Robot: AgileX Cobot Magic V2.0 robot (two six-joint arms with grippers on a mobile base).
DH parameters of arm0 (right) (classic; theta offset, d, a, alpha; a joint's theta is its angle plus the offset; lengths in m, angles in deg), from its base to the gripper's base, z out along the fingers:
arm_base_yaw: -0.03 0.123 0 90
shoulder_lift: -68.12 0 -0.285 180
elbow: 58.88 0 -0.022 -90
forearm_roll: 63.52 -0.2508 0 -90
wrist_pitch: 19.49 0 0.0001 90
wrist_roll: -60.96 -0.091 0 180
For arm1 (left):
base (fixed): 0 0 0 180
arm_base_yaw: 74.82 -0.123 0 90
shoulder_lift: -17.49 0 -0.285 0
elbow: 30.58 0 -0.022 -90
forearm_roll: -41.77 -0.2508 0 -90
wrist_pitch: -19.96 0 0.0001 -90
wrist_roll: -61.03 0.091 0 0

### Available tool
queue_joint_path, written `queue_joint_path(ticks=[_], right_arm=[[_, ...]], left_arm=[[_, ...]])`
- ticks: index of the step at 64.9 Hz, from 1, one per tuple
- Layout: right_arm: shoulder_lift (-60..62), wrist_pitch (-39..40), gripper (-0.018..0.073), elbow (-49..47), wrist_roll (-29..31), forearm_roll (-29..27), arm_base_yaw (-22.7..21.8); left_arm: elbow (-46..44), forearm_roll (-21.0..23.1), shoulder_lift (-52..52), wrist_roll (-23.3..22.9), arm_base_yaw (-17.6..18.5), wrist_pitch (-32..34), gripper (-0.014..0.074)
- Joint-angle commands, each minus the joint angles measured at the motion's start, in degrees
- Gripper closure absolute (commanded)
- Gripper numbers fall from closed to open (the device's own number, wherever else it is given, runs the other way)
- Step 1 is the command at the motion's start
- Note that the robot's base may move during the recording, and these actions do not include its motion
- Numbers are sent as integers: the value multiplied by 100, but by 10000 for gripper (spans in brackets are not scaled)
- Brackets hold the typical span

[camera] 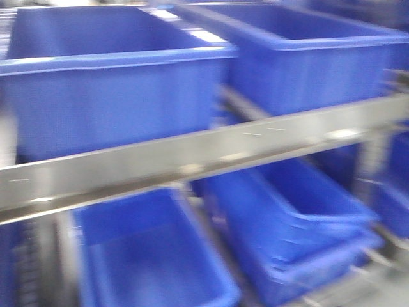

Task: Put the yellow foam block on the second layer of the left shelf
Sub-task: 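Approach the shelf rack and stop facing the second-layer blue bins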

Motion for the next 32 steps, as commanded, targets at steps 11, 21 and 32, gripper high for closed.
queue_joint_path(ticks=[11, 21, 32], right_arm=[[-104, 494, 377, -152, 61, 109, -34], [-104, 494, 377, -152, 61, 109, -34], [-104, 494, 377, -152, 61, 109, -34]], left_arm=[[148, 13, 46, -22, 14, 504, 460], [148, 13, 46, -22, 14, 504, 460], [148, 13, 46, -22, 14, 504, 460]])
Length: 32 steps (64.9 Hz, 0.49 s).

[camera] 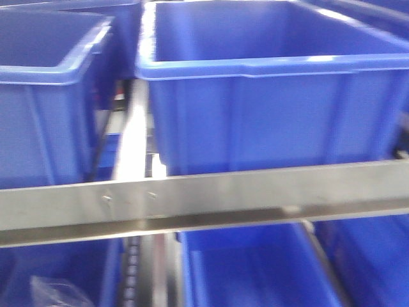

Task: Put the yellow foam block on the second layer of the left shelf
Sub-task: 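Approach the shelf rack and stop facing the second-layer blue bins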

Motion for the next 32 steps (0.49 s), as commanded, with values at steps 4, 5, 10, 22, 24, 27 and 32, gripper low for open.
queue_joint_path(ticks=[4, 5, 10, 22, 24, 27, 32], right_arm=[[-104, 494, 377, -152, 61, 109, -34], [-104, 494, 377, -152, 61, 109, -34], [-104, 494, 377, -152, 61, 109, -34], [-104, 494, 377, -152, 61, 109, -34], [-104, 494, 377, -152, 61, 109, -34], [-104, 494, 377, -152, 61, 109, -34], [-104, 494, 377, -152, 61, 109, -34]], left_arm=[[148, 13, 46, -22, 14, 504, 460], [148, 13, 46, -22, 14, 504, 460], [148, 13, 46, -22, 14, 504, 460], [148, 13, 46, -22, 14, 504, 460], [148, 13, 46, -22, 14, 504, 460], [148, 13, 46, -22, 14, 504, 460], [148, 13, 46, -22, 14, 504, 460]])
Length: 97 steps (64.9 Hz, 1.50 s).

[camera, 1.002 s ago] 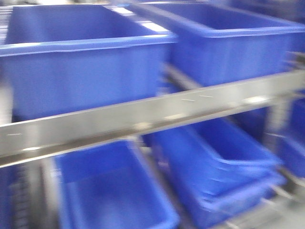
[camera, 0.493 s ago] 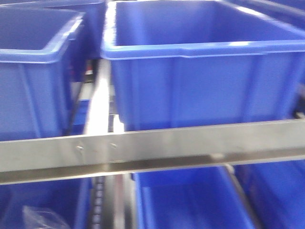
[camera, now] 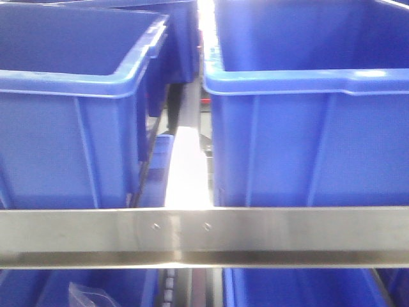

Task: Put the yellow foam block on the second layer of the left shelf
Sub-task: 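Approach the shelf rack and stop facing the second-layer blue bins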

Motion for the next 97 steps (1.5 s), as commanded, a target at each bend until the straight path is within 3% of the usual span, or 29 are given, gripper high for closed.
queue_joint_path(ticks=[1, 67, 80, 89, 97], right_arm=[[-104, 494, 377, -152, 61, 109, -34], [-183, 452, 377, -180, 61, 104, -34], [-1113, 520, 377, -705, 179, -154, -34], [-2189, 519, 377, -1278, 776, -348, -28], [-3224, 459, 377, -1851, 957, -544, -28]], left_arm=[[148, 13, 46, -22, 14, 504, 460], [148, 13, 46, -22, 14, 504, 460], [148, 13, 46, -22, 14, 504, 460], [148, 13, 46, -22, 14, 504, 460], [148, 13, 46, -22, 14, 504, 460]])
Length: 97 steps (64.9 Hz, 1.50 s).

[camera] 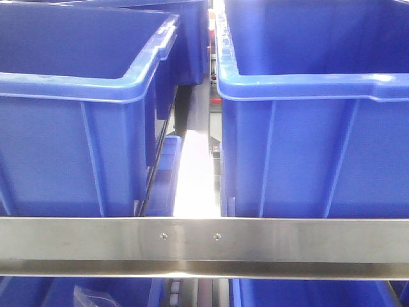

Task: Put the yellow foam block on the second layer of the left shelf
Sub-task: 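Approach the shelf rack and stop facing the second-layer blue bins, then extend the right gripper over the blue bin and lower the cube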

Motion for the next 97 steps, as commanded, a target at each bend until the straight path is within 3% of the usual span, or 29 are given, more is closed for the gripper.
queue_joint_path(ticks=[1, 27, 48, 67, 86, 91, 97], right_arm=[[-813, 451, 377, -579, 201, -76, -28], [-3777, 13, 377, -2280, 207, -286, -7], [-5742, 43, 377, -3161, 398, -286, 481], [-6928, 448, 377, -3306, 398, -280, 481], [-7246, 555, 372, -3306, 398, -251, 481], [-7246, 549, 323, -3306, 398, -251, 481], [-7246, 543, 167, -3306, 398, -251, 481]], left_arm=[[148, 13, 46, -22, 14, 504, 460], [148, 13, 46, -22, 14, 504, 460], [148, 13, 46, -22, 14, 504, 460], [148, 13, 46, -22, 14, 504, 460], [148, 13, 46, -22, 14, 504, 460], [148, 13, 46, -22, 14, 504, 460], [148, 13, 46, -22, 14, 504, 460]])
